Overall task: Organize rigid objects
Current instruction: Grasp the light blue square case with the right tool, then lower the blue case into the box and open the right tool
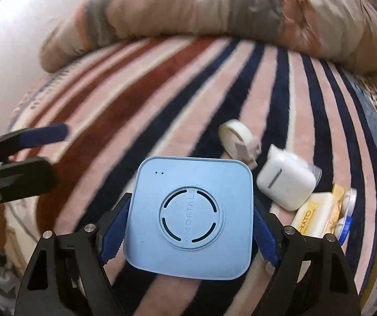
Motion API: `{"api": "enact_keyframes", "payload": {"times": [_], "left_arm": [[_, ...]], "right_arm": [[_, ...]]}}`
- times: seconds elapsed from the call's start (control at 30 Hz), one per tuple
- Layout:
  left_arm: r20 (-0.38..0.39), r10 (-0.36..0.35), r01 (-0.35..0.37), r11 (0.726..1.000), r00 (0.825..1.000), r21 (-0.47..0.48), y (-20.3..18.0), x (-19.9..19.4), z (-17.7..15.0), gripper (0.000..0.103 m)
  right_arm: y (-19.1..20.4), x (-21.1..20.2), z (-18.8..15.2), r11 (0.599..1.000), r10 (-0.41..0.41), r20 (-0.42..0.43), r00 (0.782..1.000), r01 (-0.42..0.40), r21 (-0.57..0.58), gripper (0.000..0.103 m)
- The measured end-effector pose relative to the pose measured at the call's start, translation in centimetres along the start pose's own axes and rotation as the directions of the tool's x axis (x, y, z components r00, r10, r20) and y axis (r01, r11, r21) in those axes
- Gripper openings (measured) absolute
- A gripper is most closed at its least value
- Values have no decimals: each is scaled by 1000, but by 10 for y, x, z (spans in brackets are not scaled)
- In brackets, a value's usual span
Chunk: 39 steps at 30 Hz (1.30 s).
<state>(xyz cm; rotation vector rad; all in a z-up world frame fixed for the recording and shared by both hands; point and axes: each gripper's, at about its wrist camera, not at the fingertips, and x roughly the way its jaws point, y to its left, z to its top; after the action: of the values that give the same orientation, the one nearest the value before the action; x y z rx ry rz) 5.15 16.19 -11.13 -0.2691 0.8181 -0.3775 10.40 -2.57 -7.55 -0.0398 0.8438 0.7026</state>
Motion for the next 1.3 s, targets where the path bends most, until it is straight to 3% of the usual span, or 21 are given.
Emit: {"api": "enact_keyframes", "payload": {"times": [0.2,0.33,0.37,0.4,0.5,0.6,0.8,0.9,0.97,1.1,1.17,1.3], "left_arm": [[25,-167,167,986,986,12,-37,-16,17,86],[28,-307,306,951,951,38,-71,-25,29,84],[23,-319,318,947,948,48,-84,-26,33,76],[18,-324,323,945,946,57,-93,-27,35,63],[13,-312,309,945,950,106,-128,-28,44,43],[-1,-306,302,939,952,161,-165,-26,51,33],[-70,-323,330,904,944,273,-250,2,65,30],[-118,-360,379,876,925,298,-291,27,73,28],[-153,-392,420,854,907,306,-314,40,76,26],[-148,-409,435,826,900,358,-352,43,84,26],[-151,-399,426,822,905,378,-364,41,90,26],[-151,-339,371,839,928,397,-373,39,94,27]], "right_arm": [[16,-62,1,992,93,169,981,-77,-102,81],[22,-104,-3,978,154,291,944,-105,-179,81],[21,-117,-8,976,159,321,933,-100,-192,81],[23,-123,-7,974,161,342,926,-94,-204,81],[14,-150,-16,973,143,394,908,-56,-224,81],[-7,-175,-24,980,114,425,898,-31,-198,80],[-66,-217,-45,994,54,455,889,-3,-110,79],[-100,-238,-60,998,-2,458,889,30,-55,79],[-122,-253,-74,999,5,481,877,11,-31,79],[-151,-286,-93,999,1,546,838,-22,32,79],[-157,-298,-95,999,-9,563,827,-12,34,79],[-167,-303,-92,998,35,574,818,-61,26,79]]}}
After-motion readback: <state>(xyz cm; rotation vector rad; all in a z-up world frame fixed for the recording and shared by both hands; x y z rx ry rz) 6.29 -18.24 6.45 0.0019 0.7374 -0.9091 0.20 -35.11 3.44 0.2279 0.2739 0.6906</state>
